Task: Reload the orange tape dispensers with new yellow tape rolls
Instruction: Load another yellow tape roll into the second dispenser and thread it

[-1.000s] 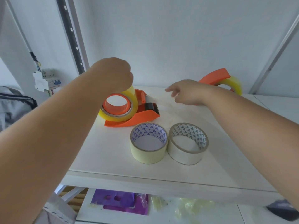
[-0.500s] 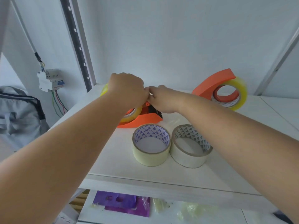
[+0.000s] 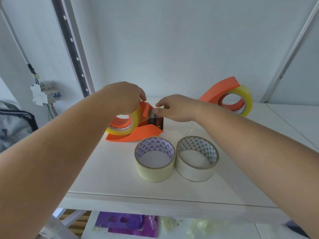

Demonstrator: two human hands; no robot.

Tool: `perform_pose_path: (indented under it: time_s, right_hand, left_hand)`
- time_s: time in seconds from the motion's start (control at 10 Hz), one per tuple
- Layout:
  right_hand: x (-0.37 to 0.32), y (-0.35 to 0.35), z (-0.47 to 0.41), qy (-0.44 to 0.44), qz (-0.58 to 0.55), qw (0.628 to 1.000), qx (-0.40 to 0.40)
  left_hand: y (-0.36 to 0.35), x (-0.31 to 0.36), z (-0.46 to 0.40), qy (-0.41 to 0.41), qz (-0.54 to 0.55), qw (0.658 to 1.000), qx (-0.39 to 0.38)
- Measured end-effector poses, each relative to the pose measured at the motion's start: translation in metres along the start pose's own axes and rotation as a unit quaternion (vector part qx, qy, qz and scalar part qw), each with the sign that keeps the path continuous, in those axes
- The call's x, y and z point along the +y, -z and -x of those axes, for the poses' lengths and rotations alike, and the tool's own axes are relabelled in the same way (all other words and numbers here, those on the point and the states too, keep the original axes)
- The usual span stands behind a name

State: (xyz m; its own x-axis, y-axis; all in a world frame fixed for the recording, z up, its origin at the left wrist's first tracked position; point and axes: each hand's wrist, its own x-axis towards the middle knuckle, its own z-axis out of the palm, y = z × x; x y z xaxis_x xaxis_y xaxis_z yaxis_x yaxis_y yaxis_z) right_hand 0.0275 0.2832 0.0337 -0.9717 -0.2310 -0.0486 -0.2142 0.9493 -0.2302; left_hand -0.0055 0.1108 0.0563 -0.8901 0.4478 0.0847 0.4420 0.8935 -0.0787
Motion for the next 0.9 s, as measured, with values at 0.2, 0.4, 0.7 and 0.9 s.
perform_pose_path:
  time_s: [0.2, 0.4, 0.7, 0.9]
  right_hand:
    - [0.032, 0.009, 0.018, -0.028, 0.004, 1.000, 0.001]
    - [0.053, 0.004, 0.026, -0.067, -0.018, 0.998, 0.008]
    - [0.053, 0.002, 0.027, -0.055, -0.032, 0.997, 0.034]
    - [0.064, 0.016, 0.034, -0.054, -0.061, 0.994, 0.067]
  left_hand:
    - [0.014, -0.006, -0.010, 0.021, 0.004, 0.998, -0.055]
    - [0.016, -0.014, -0.006, 0.057, 0.044, 0.997, -0.041]
    - [-0.001, -0.004, 0.007, 0.100, 0.053, 0.993, 0.016]
    - [0.000, -0.030, 0.013, 0.099, 0.164, 0.982, 0.006]
